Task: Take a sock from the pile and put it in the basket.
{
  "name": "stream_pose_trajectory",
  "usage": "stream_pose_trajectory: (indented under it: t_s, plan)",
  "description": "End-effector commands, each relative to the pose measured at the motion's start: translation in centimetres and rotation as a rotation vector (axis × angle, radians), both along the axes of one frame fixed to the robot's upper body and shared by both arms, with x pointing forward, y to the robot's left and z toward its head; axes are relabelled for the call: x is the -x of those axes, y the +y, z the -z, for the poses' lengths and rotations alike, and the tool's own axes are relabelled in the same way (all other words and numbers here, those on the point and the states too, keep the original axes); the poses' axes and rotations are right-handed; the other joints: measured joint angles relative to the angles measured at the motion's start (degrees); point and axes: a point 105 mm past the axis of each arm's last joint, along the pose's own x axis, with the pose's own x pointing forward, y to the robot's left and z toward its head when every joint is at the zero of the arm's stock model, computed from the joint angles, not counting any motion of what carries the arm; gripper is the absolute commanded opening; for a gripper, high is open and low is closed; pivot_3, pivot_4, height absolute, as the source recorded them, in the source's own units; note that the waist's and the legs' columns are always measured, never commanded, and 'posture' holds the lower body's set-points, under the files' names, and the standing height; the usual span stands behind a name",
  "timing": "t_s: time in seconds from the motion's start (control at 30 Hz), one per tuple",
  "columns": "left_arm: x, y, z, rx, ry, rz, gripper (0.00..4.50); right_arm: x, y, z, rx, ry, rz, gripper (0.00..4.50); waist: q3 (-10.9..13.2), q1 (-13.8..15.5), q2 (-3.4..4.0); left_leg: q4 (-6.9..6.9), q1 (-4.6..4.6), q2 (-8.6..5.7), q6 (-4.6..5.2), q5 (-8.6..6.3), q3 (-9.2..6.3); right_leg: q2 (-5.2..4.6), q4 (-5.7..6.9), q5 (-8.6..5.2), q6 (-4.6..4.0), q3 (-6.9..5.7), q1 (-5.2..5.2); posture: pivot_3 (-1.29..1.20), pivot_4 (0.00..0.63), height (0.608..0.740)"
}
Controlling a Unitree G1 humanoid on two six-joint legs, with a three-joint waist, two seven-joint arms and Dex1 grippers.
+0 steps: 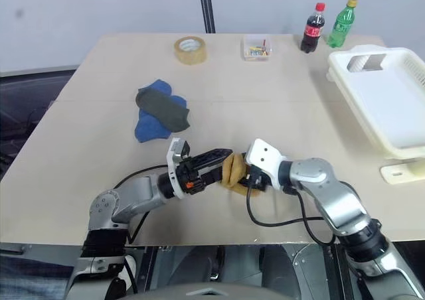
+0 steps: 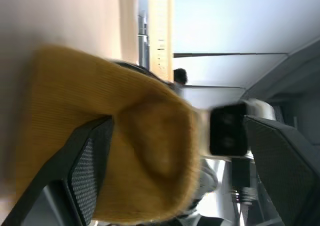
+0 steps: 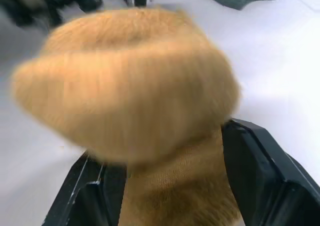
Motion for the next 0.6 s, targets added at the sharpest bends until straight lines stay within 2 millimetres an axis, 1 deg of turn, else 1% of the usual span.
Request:
stream_pose_trajectory:
  t_s: [0.03, 0.2, 0.33, 0.43, 0.53, 0.6]
  plan:
    - [-0.2, -0.5, -0.8, 0.033, -0.019, 0.024, 4.44, 1.4, -0.5, -2.8, -0.057, -0.024, -0.009, 2.96, 0.00, 0.01, 0.00, 0.00, 0.00, 0.00, 0.00, 0.00, 0.00, 0.00, 0.00, 0.00, 0.00, 0.00, 0.00, 0.00, 0.150, 0.740]
    - [-0.8, -0.8, -0.7, 0.037, -0.006, 0.032, 4.44, 2.1, -1.9, -2.5, -0.044, 0.015, 0.042, 2.96, 0.00, 0.45, -0.01, 0.01, 0.00, -0.03, 0.01, 0.00, -0.03, 0.00, -0.02, 0.00, 0.00, -0.04, 0.03, 0.00, 0.150, 0.740]
    - [-0.8, -1.2, -0.8, 0.044, -0.011, 0.053, 4.44, 1.2, -2.3, -1.6, -0.012, 0.003, 0.099, 2.96, 0.00, 0.32, -0.01, 0.01, 0.00, -0.02, 0.01, 0.00, 0.00, 0.00, 0.00, 0.00, 0.00, -0.02, 0.02, 0.00, 0.150, 0.740]
    - [-0.8, -0.5, -1.1, 0.049, -0.023, 0.043, 4.44, 0.8, -2.7, -0.7, 0.031, 0.001, 0.130, 2.96, 0.00, 0.30, 0.00, 0.01, 0.01, -0.02, 0.01, 0.00, 0.00, 0.01, -0.01, 0.00, 0.01, -0.03, 0.02, 0.00, 0.150, 0.740]
    - [-0.8, 0.2, -1.0, 0.043, -0.028, 0.020, 4.44, 0.8, -3.5, -1.2, 0.028, -0.006, 0.147, 2.96, 0.00, 0.30, 0.00, 0.01, 0.00, -0.02, 0.01, 0.00, 0.00, 0.01, -0.02, 0.00, 0.01, -0.02, 0.01, 0.00, 0.150, 0.740]
    - [-0.8, 0.5, -1.1, 0.042, -0.033, 0.011, 4.44, 0.9, -4.7, -1.3, 0.049, 0.004, 0.172, 2.96, 0.00, 0.38, 0.00, 0.01, -0.01, -0.02, 0.01, 0.00, 0.00, 0.00, -0.02, 0.00, 0.01, -0.02, 0.02, 0.00, 0.150, 0.740]
